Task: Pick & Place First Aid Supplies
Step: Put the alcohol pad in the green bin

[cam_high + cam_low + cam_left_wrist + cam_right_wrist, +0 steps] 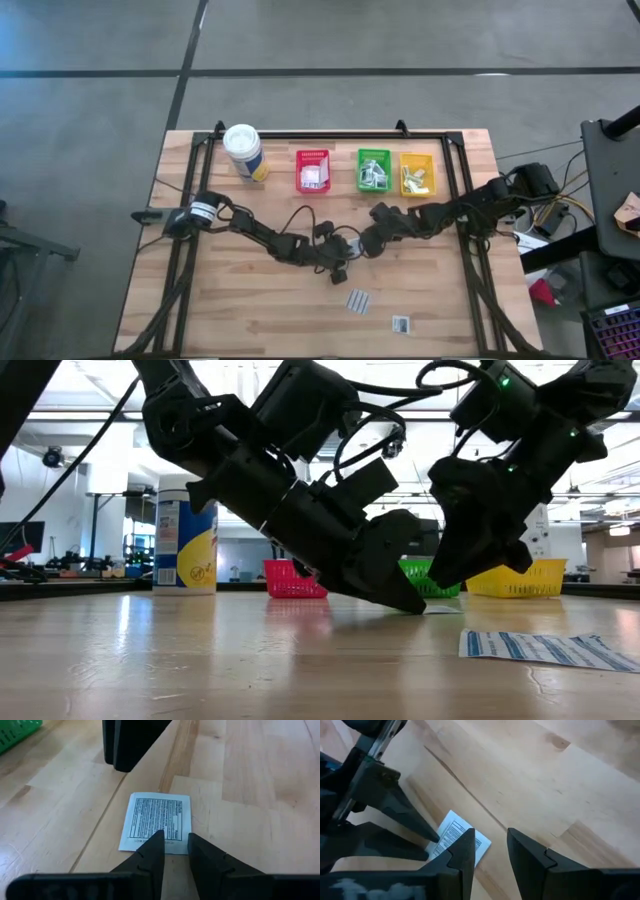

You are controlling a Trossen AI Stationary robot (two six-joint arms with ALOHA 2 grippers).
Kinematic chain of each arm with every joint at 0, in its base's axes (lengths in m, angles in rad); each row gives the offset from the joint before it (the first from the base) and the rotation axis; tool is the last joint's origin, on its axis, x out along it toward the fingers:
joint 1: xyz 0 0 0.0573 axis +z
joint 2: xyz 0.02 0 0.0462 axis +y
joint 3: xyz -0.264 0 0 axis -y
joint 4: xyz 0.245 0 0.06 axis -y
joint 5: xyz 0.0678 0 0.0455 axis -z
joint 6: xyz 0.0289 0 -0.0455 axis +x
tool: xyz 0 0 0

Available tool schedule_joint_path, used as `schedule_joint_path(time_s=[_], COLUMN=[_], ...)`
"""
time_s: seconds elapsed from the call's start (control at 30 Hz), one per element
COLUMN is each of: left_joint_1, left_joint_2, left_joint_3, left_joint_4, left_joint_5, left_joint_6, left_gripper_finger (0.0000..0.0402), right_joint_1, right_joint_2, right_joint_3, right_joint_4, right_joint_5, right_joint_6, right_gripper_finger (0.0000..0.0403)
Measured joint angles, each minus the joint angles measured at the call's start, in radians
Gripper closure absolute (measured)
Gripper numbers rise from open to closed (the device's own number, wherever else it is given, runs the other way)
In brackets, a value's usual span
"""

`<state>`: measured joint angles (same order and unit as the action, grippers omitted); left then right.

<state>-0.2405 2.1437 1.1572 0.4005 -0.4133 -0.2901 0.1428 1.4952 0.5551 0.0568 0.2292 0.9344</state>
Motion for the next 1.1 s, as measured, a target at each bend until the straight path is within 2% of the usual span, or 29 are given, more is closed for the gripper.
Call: schedule_joint_path(time_s=[0.23, 0.4, 0.7, 0.87, 1.1], left_joint_1=[0.000, 0.000, 0.000, 0.000, 0.000], left_joint_2=[0.000, 0.000, 0.000, 0.000, 0.000], left_joint_3=[0.000, 0.000, 0.000, 0.000, -0.001], left_joint_4=[-0.003, -0.009, -0.010, -0.012, -0.012], left_joint_5=[0.000, 0.000, 0.000, 0.000, 0.000], left_joint_6=[0.001, 0.001, 0.000, 0.000, 0.000], left_gripper_finger=[0.0307, 0.0307, 0.0307, 0.0307, 0.0307], right_joint_1=[-0.017, -0.019, -0.028, -0.047, -0.051], right_joint_2=[0.088, 0.155, 0.123, 0.075, 0.094], right_joint_3=[-0.004, 0.002, 0.001, -0.004, -0.004], right_joint_4=[0.107, 0.151, 0.127, 0.096, 0.145], right_joint_5=[-0.078, -0.074, -0.177, -0.309, -0.328], right_joint_6=[-0.003, -0.002, -0.020, -0.050, -0.022], right_gripper_finger=[0.0291, 0.0291, 0.0291, 0.0291, 0.0291])
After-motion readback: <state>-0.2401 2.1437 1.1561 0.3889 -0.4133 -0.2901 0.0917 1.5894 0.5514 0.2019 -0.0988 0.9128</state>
